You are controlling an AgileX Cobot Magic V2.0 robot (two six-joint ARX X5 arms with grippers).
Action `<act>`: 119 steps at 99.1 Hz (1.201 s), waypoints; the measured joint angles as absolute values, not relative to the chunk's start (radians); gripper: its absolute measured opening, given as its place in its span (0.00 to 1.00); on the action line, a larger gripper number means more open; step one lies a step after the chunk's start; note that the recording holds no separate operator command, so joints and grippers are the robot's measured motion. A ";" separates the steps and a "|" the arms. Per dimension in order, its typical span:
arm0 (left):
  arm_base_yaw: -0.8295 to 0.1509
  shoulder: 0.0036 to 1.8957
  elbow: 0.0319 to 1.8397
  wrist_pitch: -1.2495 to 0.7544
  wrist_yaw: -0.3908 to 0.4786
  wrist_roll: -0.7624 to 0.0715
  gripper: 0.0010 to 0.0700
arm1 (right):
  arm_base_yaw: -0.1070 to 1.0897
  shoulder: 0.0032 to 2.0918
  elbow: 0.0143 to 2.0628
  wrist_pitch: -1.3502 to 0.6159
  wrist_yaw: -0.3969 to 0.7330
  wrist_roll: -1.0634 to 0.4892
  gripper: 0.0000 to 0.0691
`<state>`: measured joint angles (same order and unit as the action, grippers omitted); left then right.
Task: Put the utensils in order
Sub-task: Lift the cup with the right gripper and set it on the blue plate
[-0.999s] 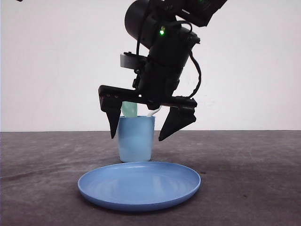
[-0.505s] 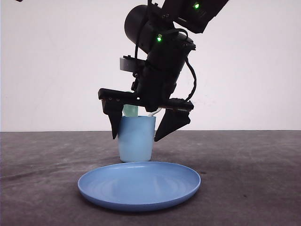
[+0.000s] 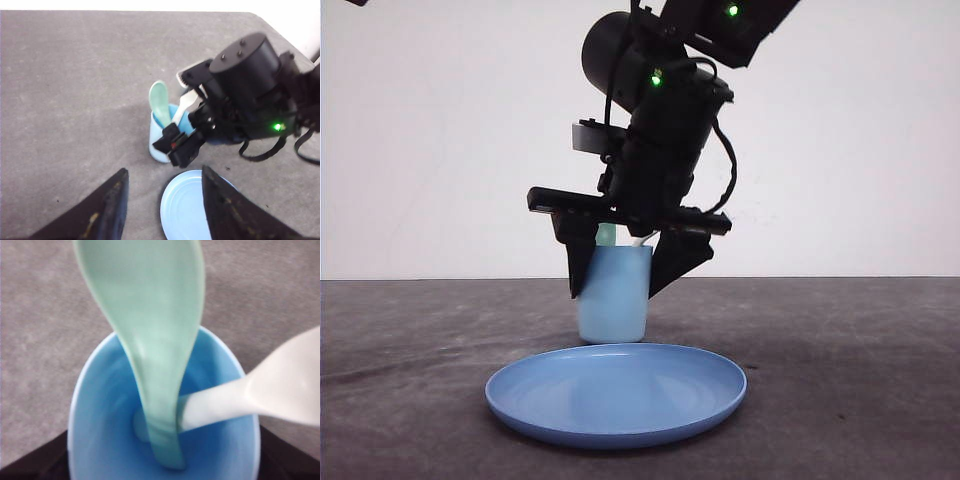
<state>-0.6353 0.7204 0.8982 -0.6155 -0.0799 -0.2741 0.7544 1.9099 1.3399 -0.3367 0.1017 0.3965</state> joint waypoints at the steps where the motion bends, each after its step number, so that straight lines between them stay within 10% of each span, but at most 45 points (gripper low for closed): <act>1: -0.635 0.720 0.898 -0.616 -0.080 -0.274 0.38 | 0.754 1.909 1.343 -0.342 0.102 0.395 0.60; 81: -0.635 0.720 0.898 -0.622 -0.080 -0.274 0.38 | 0.918 1.555 1.396 -0.750 0.137 0.265 0.60; 119: -0.635 0.720 0.898 -0.622 -0.080 -0.273 0.38 | 0.993 1.555 1.192 -0.550 0.158 0.281 0.60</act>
<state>-0.6353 0.7204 0.8982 -0.6220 -0.0799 -0.2733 0.9928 1.5547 1.1919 -0.5503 0.1577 0.2813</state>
